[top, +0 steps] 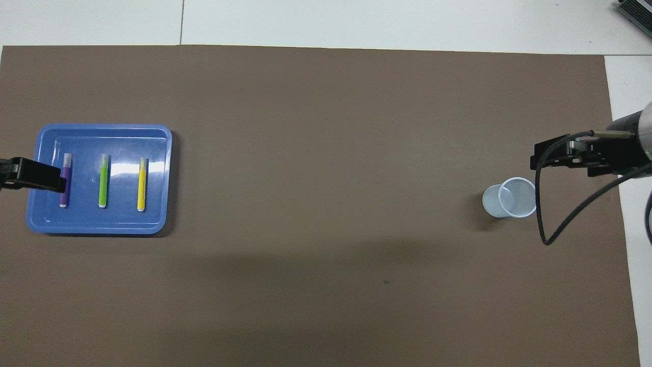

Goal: Transfer and insert pens with both arms

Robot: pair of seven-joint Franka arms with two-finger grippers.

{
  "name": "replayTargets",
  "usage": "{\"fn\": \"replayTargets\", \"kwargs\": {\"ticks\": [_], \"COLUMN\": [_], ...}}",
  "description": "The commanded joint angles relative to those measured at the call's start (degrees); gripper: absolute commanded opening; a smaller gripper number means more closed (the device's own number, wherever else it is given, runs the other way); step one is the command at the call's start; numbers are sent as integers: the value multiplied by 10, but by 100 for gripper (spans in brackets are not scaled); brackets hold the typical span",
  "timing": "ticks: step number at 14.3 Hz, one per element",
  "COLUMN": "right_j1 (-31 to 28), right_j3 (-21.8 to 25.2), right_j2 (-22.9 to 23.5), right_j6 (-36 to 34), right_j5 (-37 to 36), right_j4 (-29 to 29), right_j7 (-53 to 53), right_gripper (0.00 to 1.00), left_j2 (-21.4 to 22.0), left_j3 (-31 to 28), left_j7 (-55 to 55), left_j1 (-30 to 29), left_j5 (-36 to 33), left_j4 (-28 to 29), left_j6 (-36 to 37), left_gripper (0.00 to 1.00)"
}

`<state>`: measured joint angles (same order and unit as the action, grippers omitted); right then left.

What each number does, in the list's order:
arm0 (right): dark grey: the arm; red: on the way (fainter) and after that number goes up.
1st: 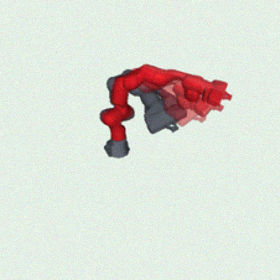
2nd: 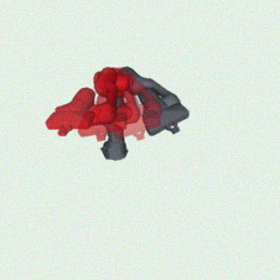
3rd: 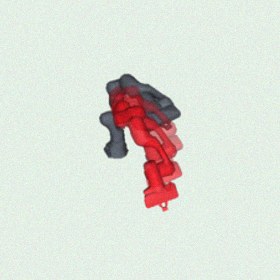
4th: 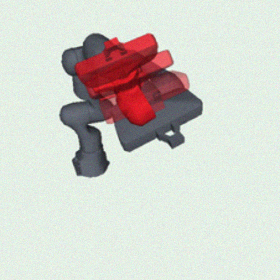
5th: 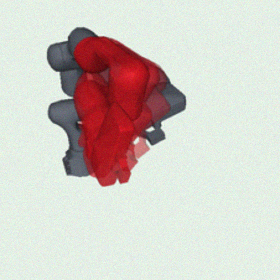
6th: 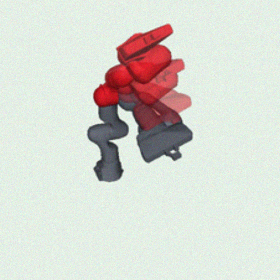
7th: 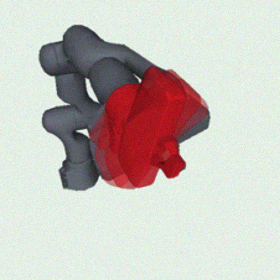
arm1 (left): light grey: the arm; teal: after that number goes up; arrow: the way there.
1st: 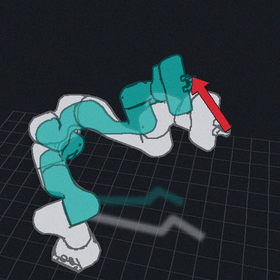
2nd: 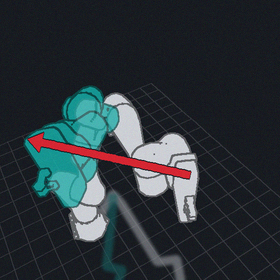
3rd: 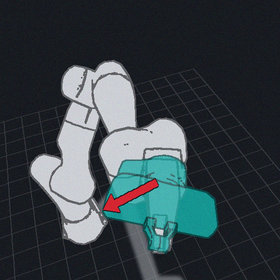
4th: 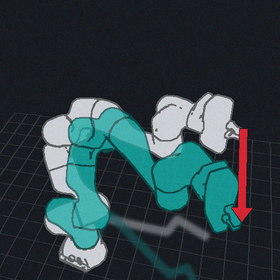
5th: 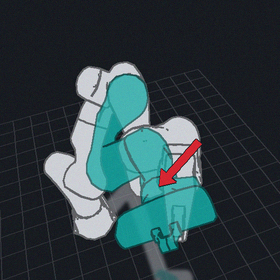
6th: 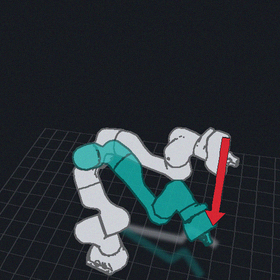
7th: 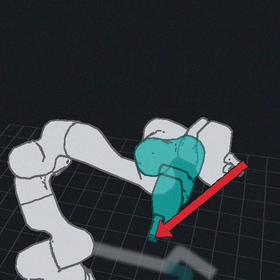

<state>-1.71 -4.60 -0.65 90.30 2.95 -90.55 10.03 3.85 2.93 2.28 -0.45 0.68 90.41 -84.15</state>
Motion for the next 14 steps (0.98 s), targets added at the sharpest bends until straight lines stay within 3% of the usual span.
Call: {"fn": "replayTargets", "kwargs": {"ticks": [1, 14], "right_j1": [5, 2], "right_j3": [1, -2], "right_j2": [-3, -2], "right_j6": [-5, -6], "right_j5": [-13, -18], "right_j4": [-1, 2], "right_j7": [3, -26], "right_gripper": [100, 100], "left_j2": [-9, -8], "left_j3": [0, 0], "left_j7": [-5, -5], "left_j1": [-1, 0], "left_j5": [5, 1], "left_j4": [-17, -16], "left_j6": [11, 13], "left_gripper": [100, 100]}}
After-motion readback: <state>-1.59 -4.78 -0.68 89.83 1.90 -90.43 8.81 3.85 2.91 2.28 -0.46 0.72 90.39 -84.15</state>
